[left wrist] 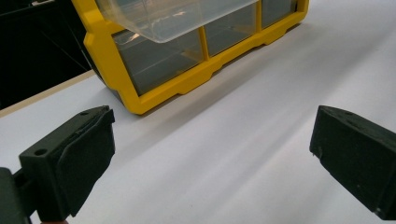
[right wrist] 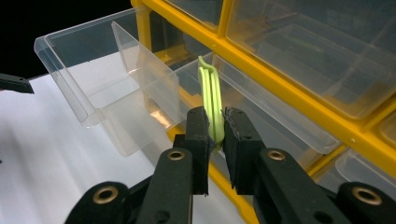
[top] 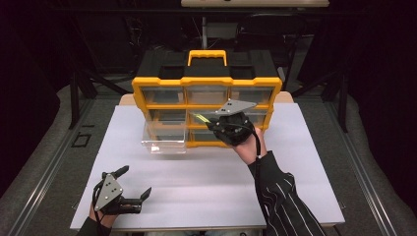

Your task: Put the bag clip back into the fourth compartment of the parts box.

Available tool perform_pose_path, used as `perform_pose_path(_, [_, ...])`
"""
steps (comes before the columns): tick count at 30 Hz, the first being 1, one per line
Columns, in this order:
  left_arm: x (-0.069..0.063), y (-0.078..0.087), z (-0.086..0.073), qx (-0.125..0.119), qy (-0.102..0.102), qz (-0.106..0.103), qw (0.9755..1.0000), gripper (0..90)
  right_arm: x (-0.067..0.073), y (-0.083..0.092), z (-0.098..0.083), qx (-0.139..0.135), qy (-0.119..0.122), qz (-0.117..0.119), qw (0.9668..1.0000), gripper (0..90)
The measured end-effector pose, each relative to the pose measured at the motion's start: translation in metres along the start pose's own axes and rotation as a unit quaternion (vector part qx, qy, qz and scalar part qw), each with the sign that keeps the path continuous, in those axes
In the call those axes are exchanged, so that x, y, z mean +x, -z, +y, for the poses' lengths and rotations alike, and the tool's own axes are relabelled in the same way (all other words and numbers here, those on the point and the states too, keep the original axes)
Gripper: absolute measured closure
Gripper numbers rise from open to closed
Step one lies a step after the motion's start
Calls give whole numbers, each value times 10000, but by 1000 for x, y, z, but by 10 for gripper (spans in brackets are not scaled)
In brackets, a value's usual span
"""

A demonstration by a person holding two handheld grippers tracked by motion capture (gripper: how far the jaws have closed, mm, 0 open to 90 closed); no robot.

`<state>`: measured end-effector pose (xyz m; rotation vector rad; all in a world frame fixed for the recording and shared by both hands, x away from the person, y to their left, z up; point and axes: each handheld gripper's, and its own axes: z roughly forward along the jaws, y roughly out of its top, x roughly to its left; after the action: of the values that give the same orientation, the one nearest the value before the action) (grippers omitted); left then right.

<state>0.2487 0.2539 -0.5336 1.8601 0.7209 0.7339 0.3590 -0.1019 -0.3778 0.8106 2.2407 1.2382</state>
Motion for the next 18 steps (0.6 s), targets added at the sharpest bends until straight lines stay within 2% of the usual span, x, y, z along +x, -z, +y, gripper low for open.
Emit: perform_pose_path(18, [0,0,0,-5,17,23,10000,2,6,-1,23,-98,239,-30,9997,807])
